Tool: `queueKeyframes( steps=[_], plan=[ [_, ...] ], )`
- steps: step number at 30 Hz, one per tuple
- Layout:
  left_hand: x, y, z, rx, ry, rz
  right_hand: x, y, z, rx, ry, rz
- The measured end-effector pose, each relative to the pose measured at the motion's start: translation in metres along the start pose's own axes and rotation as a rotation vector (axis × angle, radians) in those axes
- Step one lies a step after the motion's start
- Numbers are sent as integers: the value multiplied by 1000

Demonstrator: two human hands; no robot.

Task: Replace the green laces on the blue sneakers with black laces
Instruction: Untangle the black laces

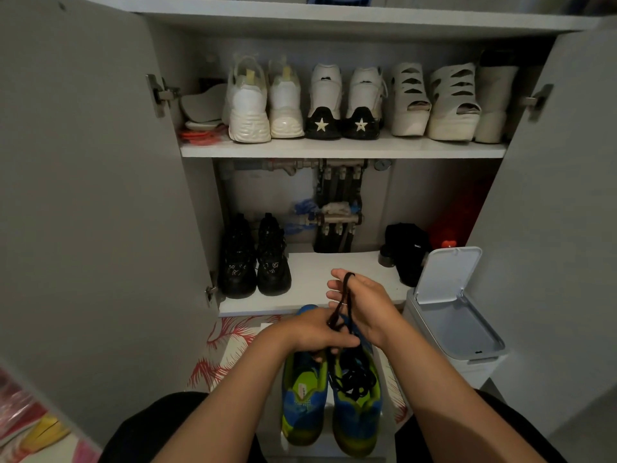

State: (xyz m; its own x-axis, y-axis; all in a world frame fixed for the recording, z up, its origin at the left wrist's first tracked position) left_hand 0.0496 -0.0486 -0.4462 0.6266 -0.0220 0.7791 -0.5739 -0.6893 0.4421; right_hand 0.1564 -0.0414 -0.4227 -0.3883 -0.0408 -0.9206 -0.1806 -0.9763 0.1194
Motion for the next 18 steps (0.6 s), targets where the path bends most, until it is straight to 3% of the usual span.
queueKeyframes(
  steps=[4,8,11,14,18],
  plan=[
    [-4,2,-12,227,34,-17,-2,5,13,-103,-169,8],
    [2,4,-1,112,86,-10,-6,6,14,-123,-129,-58],
    [8,7,-12,168,196,-13,-10,3,4,-94,-3,-60],
    [12,14,-39,366,435,12,-3,3,-1,-165,141,70],
    [8,26,-68,579,748,43,17,17,6,-414,318,289]
  ],
)
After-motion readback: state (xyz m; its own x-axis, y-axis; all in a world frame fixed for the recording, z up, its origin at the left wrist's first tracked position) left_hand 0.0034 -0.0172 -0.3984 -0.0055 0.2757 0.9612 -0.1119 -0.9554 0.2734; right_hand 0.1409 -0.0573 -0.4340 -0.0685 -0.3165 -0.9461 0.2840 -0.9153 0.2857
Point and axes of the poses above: each hand's wrist, its own y-axis away from the middle knuckle, its own z-axis out of the palm, x = y × z, the point moved 6 cm from there along -y, towards the middle knuckle, and after that the axes turned 7 degrees about -z, right-handed, at the moved point
